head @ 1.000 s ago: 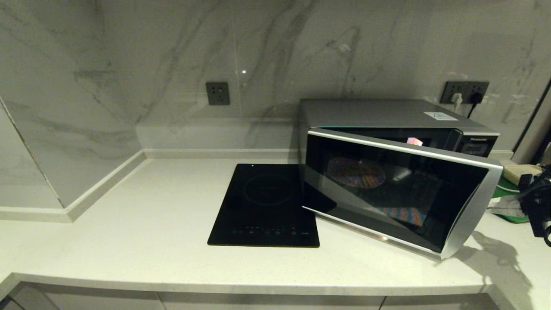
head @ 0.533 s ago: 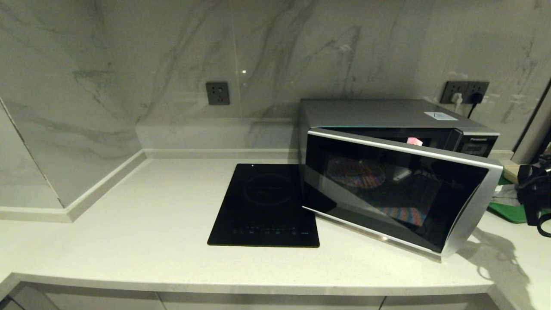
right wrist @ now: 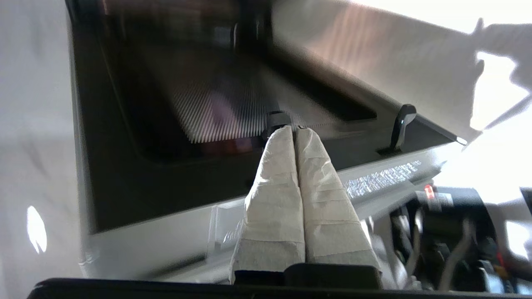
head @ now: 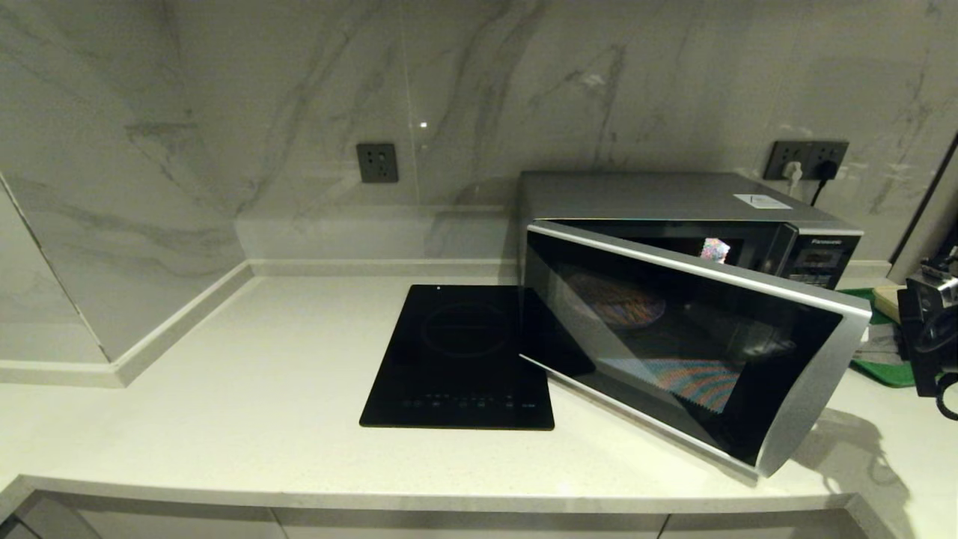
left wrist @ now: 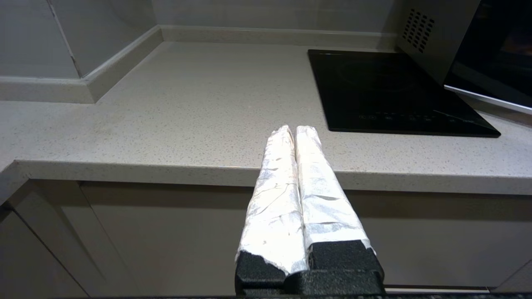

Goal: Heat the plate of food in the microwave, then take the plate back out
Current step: Open the microwave oven

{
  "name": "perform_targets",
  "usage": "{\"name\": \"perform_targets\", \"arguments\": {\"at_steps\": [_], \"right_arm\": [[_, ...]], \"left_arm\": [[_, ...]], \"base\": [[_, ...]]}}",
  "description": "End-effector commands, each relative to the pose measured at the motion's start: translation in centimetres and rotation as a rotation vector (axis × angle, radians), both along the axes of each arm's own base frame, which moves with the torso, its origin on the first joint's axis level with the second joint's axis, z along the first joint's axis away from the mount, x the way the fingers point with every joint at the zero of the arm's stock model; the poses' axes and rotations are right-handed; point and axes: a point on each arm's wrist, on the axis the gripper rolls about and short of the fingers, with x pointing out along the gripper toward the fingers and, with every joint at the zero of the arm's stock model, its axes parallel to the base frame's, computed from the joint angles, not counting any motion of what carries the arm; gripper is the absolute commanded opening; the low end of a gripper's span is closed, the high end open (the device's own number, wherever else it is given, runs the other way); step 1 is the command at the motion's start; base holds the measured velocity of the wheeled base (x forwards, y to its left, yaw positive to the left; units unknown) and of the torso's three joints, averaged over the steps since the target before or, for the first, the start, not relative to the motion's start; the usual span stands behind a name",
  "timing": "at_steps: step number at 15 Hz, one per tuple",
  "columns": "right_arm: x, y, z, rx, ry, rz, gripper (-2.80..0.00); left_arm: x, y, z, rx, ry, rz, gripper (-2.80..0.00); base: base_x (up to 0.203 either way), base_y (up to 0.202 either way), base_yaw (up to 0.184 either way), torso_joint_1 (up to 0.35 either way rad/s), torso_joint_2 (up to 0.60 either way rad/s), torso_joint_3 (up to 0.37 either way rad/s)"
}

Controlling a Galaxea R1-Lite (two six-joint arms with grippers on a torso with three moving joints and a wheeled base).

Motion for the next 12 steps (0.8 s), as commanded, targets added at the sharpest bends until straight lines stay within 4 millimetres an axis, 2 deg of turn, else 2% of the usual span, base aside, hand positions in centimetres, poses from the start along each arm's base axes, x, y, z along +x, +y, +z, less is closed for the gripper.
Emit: {"name": "perform_targets", "arguments": {"at_steps": [1, 4, 8, 12], "right_arm": [[-3.7, 1.9, 1.7, -0.104, -0.091, 0.125, -2.80], [-8.4, 4.1, 1.7, -0.181, -0.121, 0.278, -2.80], [-8.2, 2.8, 2.0, -0.204, -0.099, 0.217, -2.80], [-8.1, 3.1, 2.0, -0.208, -0.111, 0.236, -2.80]], "left_arm": [[0.0, 0.0, 0.0, -0.001, 0.000, 0.001, -2.80], [0.0, 0.0, 0.0, -0.001, -0.001, 0.000, -2.80], [0.0, 0.0, 0.0, -0.001, -0.002, 0.001, -2.80], [0.0, 0.0, 0.0, -0.001, -0.002, 0.001, -2.80]], "base": [[0.000, 0.000, 0.000, 0.000, 0.00, 0.000], [0.000, 0.000, 0.000, 0.000, 0.00, 0.000], [0.000, 0.000, 0.000, 0.000, 0.00, 0.000], [0.000, 0.000, 0.000, 0.000, 0.00, 0.000]]}}
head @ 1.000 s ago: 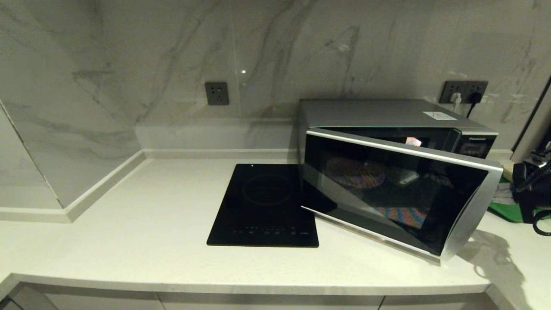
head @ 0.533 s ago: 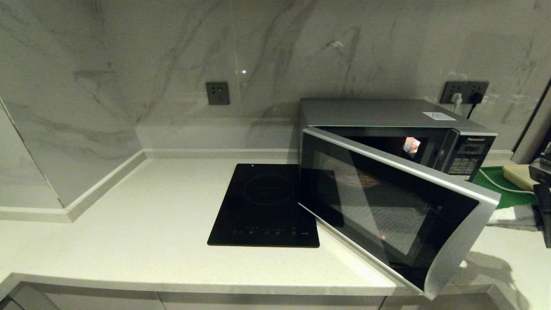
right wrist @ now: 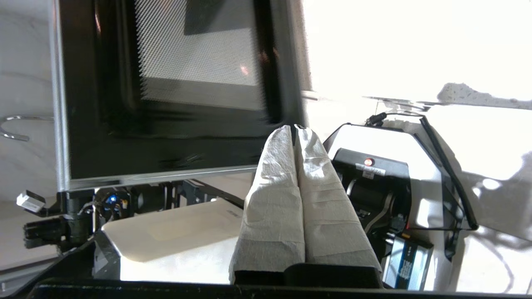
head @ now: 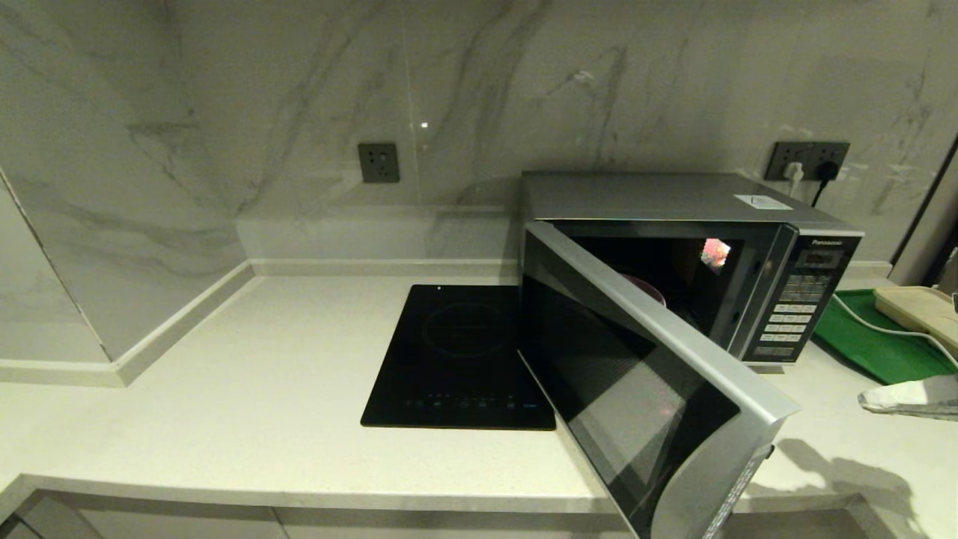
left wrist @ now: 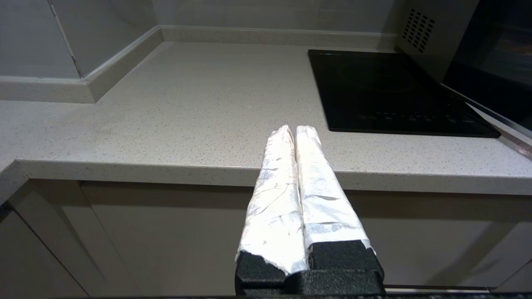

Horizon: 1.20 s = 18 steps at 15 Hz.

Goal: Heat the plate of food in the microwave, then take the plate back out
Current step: Open the microwave oven

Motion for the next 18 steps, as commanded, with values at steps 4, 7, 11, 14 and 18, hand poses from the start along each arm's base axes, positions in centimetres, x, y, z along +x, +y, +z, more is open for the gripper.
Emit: {"name": "perform_targets", "arguments": {"at_steps": [4, 7, 11, 14, 18], "right_arm": [[1.2, 1.6, 1.3, -0.069, -0.055, 0.093, -2.80], [2.4, 3.7, 3.0, -0.170, -0.102, 0.171, -2.80], [3.7, 5.7, 5.0, -0.236, -0.101, 0.153, -2.80], [3.6, 5.7, 4.6, -0.228, -0.065, 0.133, -2.80], [3.5, 6.4, 5.0, -0.233, -0.085, 0.162, -2.80]], "left_arm": [[0.0, 0.0, 0.0, -0.001, -0.001, 0.001, -2.80], [0.0, 0.0, 0.0, -0.001, -0.002, 0.001, -2.80], [0.0, 0.0, 0.0, -0.001, -0.002, 0.001, -2.80], [0.0, 0.0, 0.0, -0.001, -0.001, 0.001, -2.80], [0.0, 0.0, 0.0, -0.001, 0.000, 0.000, -2.80]], "base": [[0.000, 0.000, 0.000, 0.000, 0.00, 0.000], [0.000, 0.000, 0.000, 0.000, 0.00, 0.000], [0.000, 0.000, 0.000, 0.000, 0.00, 0.000], [0.000, 0.000, 0.000, 0.000, 0.00, 0.000], [0.000, 0.000, 0.000, 0.000, 0.00, 0.000]]}}
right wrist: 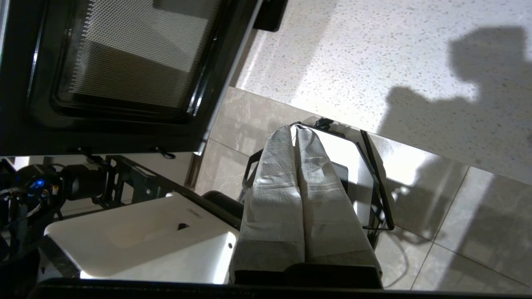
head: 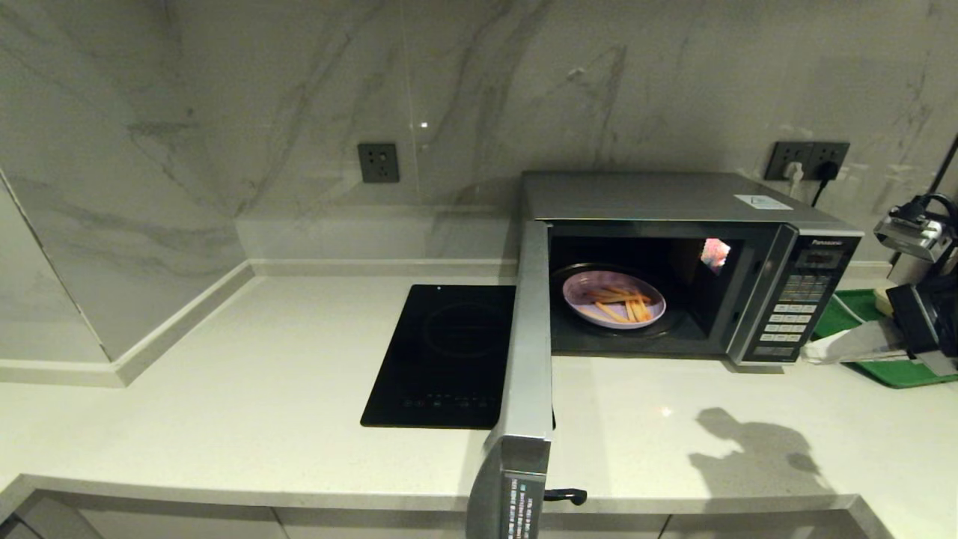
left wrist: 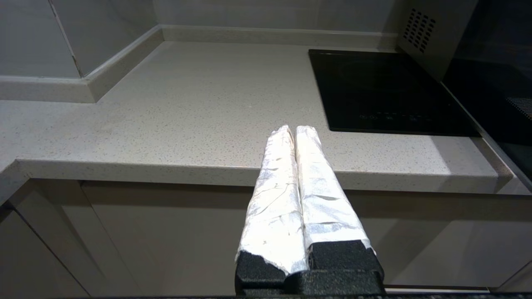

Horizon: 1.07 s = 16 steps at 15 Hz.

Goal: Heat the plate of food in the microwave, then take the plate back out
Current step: Open the microwave oven, then take the plate out of the microwave

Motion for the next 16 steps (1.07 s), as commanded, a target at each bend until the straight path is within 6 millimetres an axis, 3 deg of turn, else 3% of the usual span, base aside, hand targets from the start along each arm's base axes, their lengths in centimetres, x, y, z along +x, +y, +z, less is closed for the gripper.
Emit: {"name": "perform_targets", "arguments": {"at_steps": [1, 4, 8, 13, 16], "right_arm": [[-0.1, 0.4, 0.2, 0.002, -0.004, 0.016, -2.80], [0.3, 0.8, -0.3, -0.021, 0.023, 0.017, -2.80], [2.5, 0.4, -1.5, 0.048, 0.089, -0.209, -2.80], [3.8, 0.2, -5.6, 0.091, 0.061, -0.405, -2.80], [4.5, 0.1, -6.3, 0.091, 0.067, -0.414, -2.80]], "left_arm": [[0.0, 0.0, 0.0, -0.001, -0.001, 0.001, -2.80], [0.0, 0.0, 0.0, -0.001, -0.001, 0.001, -2.80], [0.0, 0.0, 0.0, -0.001, 0.000, 0.001, -2.80], [0.0, 0.0, 0.0, -0.001, -0.002, 0.001, -2.80], [0.0, 0.0, 0.0, -0.001, 0.000, 0.001, -2.80]], "base": [[0.000, 0.000, 0.000, 0.000, 0.00, 0.000], [0.000, 0.000, 0.000, 0.000, 0.00, 0.000], [0.000, 0.000, 0.000, 0.000, 0.00, 0.000], [0.000, 0.000, 0.000, 0.000, 0.00, 0.000], [0.000, 0.000, 0.000, 0.000, 0.00, 0.000]]}}
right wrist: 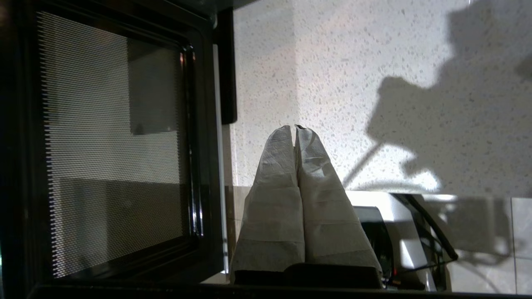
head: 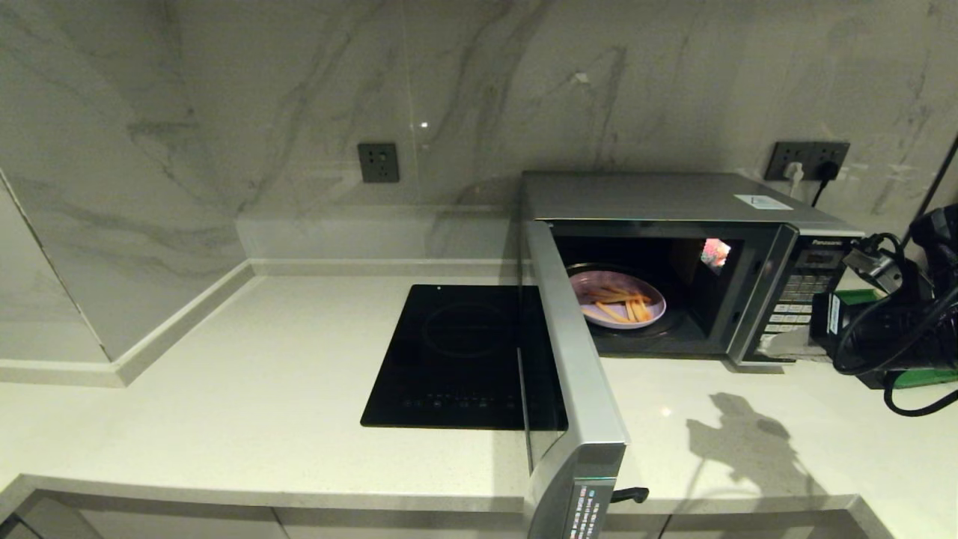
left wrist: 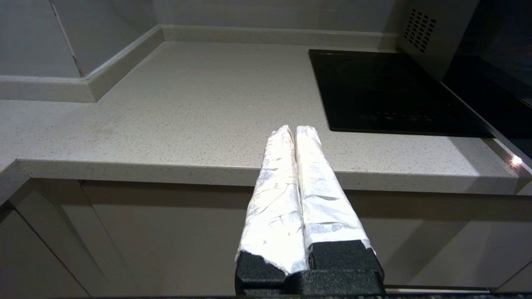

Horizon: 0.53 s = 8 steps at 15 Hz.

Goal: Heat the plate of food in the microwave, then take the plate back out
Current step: Take the plate out of the microwave

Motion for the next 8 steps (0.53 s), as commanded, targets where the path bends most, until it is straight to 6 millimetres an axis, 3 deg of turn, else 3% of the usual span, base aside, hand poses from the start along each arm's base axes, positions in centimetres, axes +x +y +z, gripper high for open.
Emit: {"name": "perform_targets", "arguments": {"at_steps": [1, 3, 4, 8], "right_arm": [[1.0, -0.1, -1.1, 0.000, 0.038, -0.016, -2.80], [2.9, 0.6, -1.9, -0.008, 0.014, -0.067, -2.80], [3.9, 1.0, -2.3, -0.002, -0.014, -0.090, 0.00], [7.5, 4.6, -3.6, 0.035, -0.059, -0.131, 0.00]], "left_arm": [[0.0, 0.0, 0.0, -0.001, 0.000, 0.001, -2.80], [0.0, 0.0, 0.0, -0.001, -0.002, 0.001, -2.80], [0.0, 0.0, 0.0, -0.001, 0.000, 0.000, -2.80], [0.0, 0.0, 0.0, -0.001, -0.001, 0.001, -2.80]], "base": [[0.000, 0.000, 0.000, 0.000, 0.00, 0.000], [0.000, 0.000, 0.000, 0.000, 0.00, 0.000], [0.000, 0.000, 0.000, 0.000, 0.00, 0.000], [0.000, 0.000, 0.000, 0.000, 0.00, 0.000]]}}
